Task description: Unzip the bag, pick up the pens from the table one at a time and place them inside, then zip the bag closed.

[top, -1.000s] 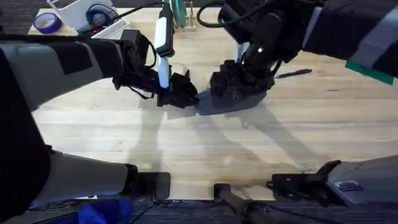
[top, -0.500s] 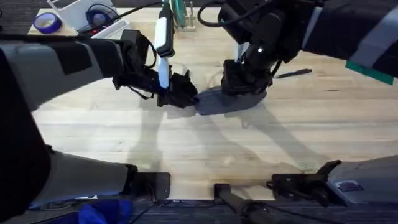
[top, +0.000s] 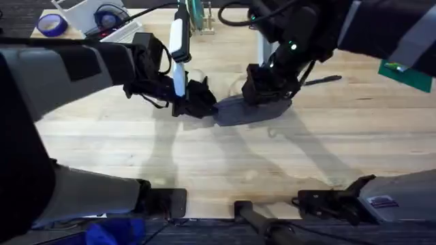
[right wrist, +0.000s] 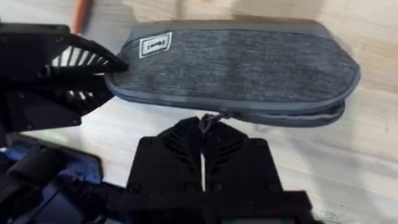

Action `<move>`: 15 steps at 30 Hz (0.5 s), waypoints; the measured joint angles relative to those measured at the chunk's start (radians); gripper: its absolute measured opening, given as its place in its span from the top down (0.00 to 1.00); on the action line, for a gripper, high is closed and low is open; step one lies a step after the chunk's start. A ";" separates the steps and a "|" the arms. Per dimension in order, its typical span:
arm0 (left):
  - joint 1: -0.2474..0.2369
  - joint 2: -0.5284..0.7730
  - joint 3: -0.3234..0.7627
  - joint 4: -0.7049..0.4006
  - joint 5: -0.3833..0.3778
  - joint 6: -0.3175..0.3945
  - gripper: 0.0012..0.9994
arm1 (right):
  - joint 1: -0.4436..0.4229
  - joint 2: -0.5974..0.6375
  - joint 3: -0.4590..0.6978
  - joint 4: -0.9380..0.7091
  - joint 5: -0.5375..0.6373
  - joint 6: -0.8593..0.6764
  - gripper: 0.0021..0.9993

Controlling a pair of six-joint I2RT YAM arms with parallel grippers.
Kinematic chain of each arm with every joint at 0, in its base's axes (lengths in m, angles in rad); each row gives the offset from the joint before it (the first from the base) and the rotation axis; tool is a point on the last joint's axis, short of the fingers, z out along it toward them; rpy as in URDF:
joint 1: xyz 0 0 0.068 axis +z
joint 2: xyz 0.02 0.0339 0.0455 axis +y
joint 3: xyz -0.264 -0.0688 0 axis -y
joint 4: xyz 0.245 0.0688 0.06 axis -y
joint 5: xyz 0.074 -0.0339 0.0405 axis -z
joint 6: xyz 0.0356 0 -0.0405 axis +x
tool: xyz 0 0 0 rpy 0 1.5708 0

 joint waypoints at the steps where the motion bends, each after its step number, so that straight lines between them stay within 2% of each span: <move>1: 0.000 0.000 0.000 0.000 0.000 0.000 0.96 | -0.012 0.000 0.000 0.000 -0.020 -0.017 0.97; 15: 0.000 0.000 0.000 0.000 0.000 0.000 0.96 | -0.108 0.003 0.000 0.040 -0.219 -0.190 0.97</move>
